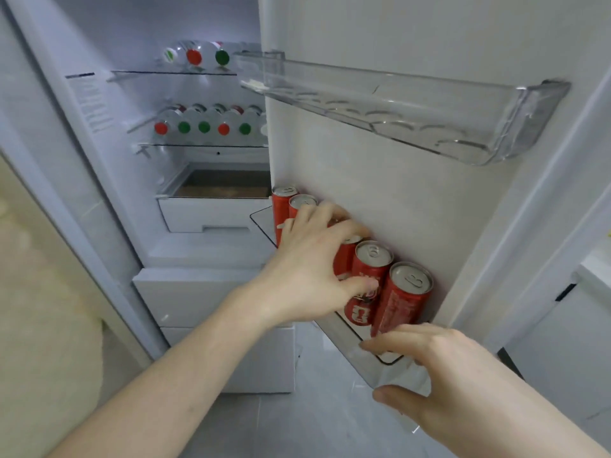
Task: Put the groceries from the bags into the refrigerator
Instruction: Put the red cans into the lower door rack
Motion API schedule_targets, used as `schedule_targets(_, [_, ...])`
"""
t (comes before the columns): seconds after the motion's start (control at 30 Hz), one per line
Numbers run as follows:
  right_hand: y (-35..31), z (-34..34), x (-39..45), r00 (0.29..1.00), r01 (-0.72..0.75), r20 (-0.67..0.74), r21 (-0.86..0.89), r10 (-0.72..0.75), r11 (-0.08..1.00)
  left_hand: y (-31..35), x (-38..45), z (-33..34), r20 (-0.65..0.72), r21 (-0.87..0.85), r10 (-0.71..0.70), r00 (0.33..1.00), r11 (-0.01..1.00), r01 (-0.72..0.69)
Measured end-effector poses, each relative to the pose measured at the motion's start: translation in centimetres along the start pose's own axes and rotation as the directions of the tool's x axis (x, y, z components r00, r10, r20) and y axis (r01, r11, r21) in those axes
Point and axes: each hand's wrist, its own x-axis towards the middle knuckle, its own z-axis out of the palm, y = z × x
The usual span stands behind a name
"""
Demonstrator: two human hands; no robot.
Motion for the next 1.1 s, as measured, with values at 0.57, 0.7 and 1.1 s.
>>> schedule_targets(0.57, [-20.3,9.1,4.5,0.638,0.723,0.153,0.219,-0.755,0.655,3.6,-43.9,-9.8,-0.555,-0.032,-0.756,0.347,0.436,0.900])
schedule_targets(0.7, [-26.7,12.9,1.4,0.413,0.825,0.198,0.333,-0.889,0.457,9.9,-52.1,-8.5,-0.590,-0.125,-0.804,0.076,0.184,0.975])
schedule_targets(1.1, [-43.6,21.4,-10.6,-0.379,0.797,0.314,0.588,-0.871,-0.135,29.0,-63.3,1.9,-0.678,-0.485,-0.378,-0.631,-0.416,0.769])
